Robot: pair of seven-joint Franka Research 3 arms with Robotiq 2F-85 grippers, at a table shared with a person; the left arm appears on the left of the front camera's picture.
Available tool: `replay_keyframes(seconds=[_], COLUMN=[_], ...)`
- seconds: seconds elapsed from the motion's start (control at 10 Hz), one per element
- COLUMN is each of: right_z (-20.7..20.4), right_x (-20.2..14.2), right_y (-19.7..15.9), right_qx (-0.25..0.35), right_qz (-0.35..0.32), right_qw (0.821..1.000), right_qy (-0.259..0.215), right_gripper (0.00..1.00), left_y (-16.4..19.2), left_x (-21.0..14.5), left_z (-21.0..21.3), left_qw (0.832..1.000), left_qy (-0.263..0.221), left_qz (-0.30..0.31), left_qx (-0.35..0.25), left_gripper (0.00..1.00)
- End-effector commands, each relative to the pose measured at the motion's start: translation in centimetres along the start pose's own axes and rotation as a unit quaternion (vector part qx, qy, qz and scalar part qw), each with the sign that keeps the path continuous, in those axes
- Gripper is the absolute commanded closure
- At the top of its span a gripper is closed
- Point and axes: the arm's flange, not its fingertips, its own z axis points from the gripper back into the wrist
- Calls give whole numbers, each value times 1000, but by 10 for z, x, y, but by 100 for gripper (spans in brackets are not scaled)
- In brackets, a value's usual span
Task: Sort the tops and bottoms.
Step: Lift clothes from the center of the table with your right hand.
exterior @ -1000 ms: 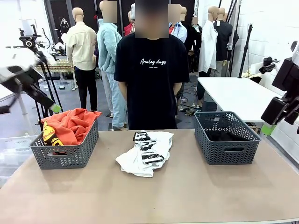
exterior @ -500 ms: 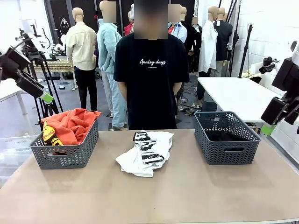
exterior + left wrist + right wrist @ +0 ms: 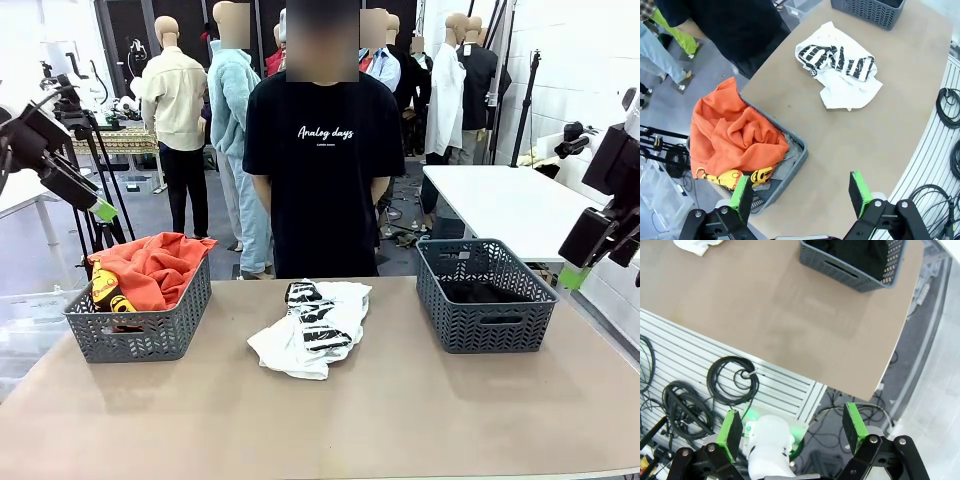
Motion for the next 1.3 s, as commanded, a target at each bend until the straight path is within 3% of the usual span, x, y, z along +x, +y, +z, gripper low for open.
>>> replay_keyframes(seconds=[0.0, 0.5, 0.7, 1.0, 1.1, 1.2], right_z=[0, 0, -31, -86, -70, -70], right_x=[0, 209, 273, 312, 296, 296], right_y=[0, 1, 21, 39, 38, 38], right_qx=[0, 60, 68, 76, 75, 75], right_qz=[0, 128, 147, 152, 150, 150], right_qw=[1000, 986, 985, 985, 985, 985], right_qy=[0, -90, -58, -5, -48, -48], right_gripper=[0, 0, 0, 0, 0, 0], left_y=[-2, -2, -2, -2, -2, -2], left_x=[-2, -2, -2, -2, -2, -2], left_z=[1, 1, 1, 1, 1, 1], left_qw=[1000, 1000, 1000, 1000, 1000, 1000], left_qy=[-2, -2, -2, -2, -2, -2], left_qz=[1, 1, 1, 1, 1, 1], left_qx=[-2, -2, -2, -2, -2, -2], left_gripper=[0, 0, 0, 0, 0, 0])
